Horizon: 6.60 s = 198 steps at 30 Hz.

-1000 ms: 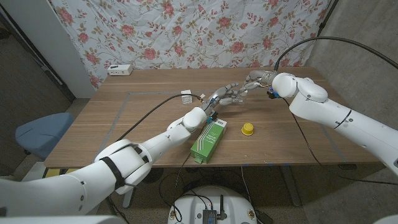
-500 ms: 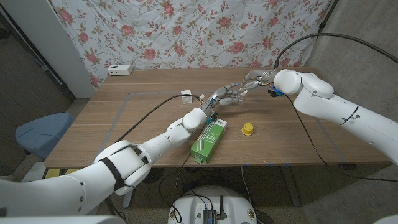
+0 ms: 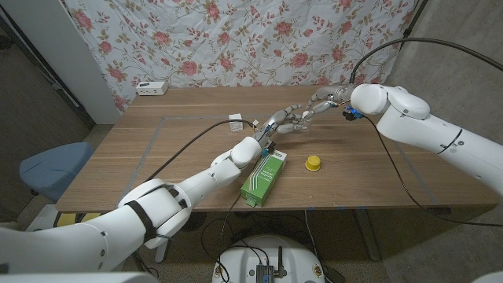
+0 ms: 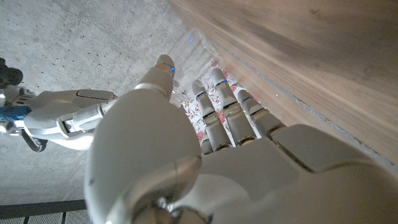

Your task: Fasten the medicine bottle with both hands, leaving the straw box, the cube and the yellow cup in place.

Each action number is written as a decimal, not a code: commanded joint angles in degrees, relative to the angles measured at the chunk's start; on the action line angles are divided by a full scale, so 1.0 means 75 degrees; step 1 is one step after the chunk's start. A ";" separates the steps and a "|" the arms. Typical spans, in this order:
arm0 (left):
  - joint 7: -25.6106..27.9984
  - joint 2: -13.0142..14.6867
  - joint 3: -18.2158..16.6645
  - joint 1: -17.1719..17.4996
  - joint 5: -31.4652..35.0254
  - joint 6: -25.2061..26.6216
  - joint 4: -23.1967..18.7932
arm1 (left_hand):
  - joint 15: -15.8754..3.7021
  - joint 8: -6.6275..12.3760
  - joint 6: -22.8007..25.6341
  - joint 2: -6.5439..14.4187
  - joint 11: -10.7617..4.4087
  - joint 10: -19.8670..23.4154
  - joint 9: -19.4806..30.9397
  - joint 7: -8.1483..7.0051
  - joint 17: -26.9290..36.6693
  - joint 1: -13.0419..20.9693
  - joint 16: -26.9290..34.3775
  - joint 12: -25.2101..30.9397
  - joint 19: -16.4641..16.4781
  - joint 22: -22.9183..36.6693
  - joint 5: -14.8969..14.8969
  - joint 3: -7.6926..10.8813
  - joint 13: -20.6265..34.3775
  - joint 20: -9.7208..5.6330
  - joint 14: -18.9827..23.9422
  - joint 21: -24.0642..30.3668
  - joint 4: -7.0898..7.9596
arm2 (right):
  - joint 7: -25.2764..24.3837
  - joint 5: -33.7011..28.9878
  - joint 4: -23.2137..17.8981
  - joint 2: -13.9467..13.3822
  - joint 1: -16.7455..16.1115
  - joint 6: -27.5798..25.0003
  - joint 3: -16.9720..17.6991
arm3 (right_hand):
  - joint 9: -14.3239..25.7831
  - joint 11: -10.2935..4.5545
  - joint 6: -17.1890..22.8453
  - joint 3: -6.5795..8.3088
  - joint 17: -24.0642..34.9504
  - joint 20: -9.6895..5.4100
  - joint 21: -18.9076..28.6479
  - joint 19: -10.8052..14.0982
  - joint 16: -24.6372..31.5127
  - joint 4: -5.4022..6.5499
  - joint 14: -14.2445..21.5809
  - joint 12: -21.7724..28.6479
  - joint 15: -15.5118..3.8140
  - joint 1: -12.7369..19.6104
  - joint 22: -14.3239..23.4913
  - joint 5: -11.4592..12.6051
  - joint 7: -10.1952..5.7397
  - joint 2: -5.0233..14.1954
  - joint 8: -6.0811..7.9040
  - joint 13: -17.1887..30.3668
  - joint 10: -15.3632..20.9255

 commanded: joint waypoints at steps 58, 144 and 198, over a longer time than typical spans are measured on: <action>-0.0079 -0.0753 0.0274 -0.0737 -0.0176 -0.0800 0.1854 | -0.0890 0.0007 0.0050 -0.0036 -0.0079 0.0124 0.0024 -0.0102 0.0016 -0.0138 -0.0003 0.0057 0.0046 0.0021 0.0008 0.0160 0.0038 -0.1124 0.0033 0.0018 -0.0024 | -0.0559 -0.0184 0.0425 0.0243 -0.0132 0.0030 0.0022 | -0.0025 -0.0022 0.1952 0.0163 0.0001 -0.0249 0.0111 0.0475 0.0211 0.0069 0.0716 0.0326 -0.0268 0.0591 0.0025 -0.0136 -0.0411 0.0000 0.0513 -0.0003 0.0937; -0.0088 -0.0548 0.0199 -0.0430 -0.0126 -0.0591 0.1200 | -0.0832 0.0026 0.0147 -0.0052 -0.0072 0.0062 0.0026 -0.0239 0.0019 -0.0199 0.0004 0.0045 0.0074 0.0013 0.0014 0.0314 0.0045 -0.1063 0.0086 0.0017 -0.0035 | -0.1131 -0.2322 -0.0116 0.0753 -0.0342 -0.1930 -0.0819 | -0.0231 0.0096 0.5164 -0.0444 0.0037 -0.0529 0.0171 0.1553 0.0476 0.0460 0.2300 0.0619 -0.0691 -0.0785 0.0034 -0.0248 -0.0264 -0.0070 0.1151 -0.0044 0.3090; -0.0137 -0.0549 0.0201 -0.0373 -0.0111 -0.0543 0.1083 | -0.0831 0.0008 0.0128 -0.0056 -0.0064 0.0070 0.0027 -0.0236 0.0019 -0.0250 0.0004 0.0058 0.0085 0.0012 0.0014 0.0393 0.0049 -0.1030 0.0093 0.0009 -0.0030 | -0.0246 -0.0510 -0.0479 -0.0050 -0.0395 -0.0877 0.0086 | 0.0213 0.0280 0.0789 -0.0167 0.0024 0.0192 0.0010 0.0328 -0.0026 -0.0076 0.0589 -0.0007 0.0126 -0.0404 0.0022 0.0153 -0.0065 -0.0111 -0.0304 0.0051 0.0517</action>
